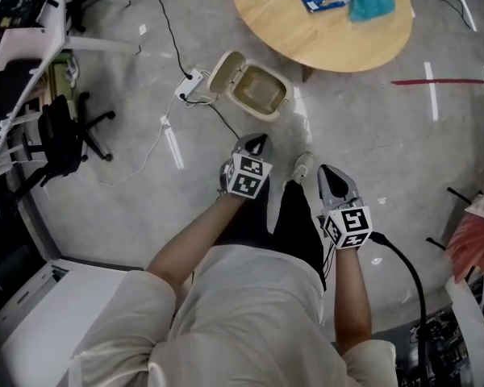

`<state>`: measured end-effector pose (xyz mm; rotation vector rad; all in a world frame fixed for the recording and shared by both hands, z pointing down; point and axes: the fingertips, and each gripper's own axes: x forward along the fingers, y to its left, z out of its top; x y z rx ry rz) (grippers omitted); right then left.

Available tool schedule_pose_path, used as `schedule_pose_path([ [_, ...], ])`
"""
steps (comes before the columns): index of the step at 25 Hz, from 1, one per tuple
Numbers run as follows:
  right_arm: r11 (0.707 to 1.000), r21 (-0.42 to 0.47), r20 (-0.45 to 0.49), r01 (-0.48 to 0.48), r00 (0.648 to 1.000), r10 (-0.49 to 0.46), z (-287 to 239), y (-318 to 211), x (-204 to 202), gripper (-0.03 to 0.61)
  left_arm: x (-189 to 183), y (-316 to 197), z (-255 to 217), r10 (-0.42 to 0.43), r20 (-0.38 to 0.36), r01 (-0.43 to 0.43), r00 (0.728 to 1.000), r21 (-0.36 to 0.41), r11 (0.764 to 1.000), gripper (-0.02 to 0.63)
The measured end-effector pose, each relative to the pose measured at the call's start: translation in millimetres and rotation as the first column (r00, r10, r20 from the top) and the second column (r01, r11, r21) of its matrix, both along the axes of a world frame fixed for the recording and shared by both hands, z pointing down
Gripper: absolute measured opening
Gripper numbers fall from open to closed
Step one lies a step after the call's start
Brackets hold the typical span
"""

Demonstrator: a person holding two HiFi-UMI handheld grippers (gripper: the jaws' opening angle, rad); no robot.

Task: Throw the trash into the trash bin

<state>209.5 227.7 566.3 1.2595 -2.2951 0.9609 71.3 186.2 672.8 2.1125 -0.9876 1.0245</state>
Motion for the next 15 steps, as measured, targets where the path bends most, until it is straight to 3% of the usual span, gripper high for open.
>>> schedule_pose_path([
  [7,1.0,-0.005,0.015,-0.004,1.0,0.004,-35.7,6.4,1.8,0.002,-5.4,8.9,-58.3,-0.003,-0.023,0.003,1.0,0.002,1.0,0.003],
  [15,0.998,0.058,0.014,0.029,0.999,-0.03,-74.9,-1.1,-4.6,0.002,-14.4,10.4,-103.2,-0.045,-0.062,0.048,0.997,0.042,0.998,0.003],
])
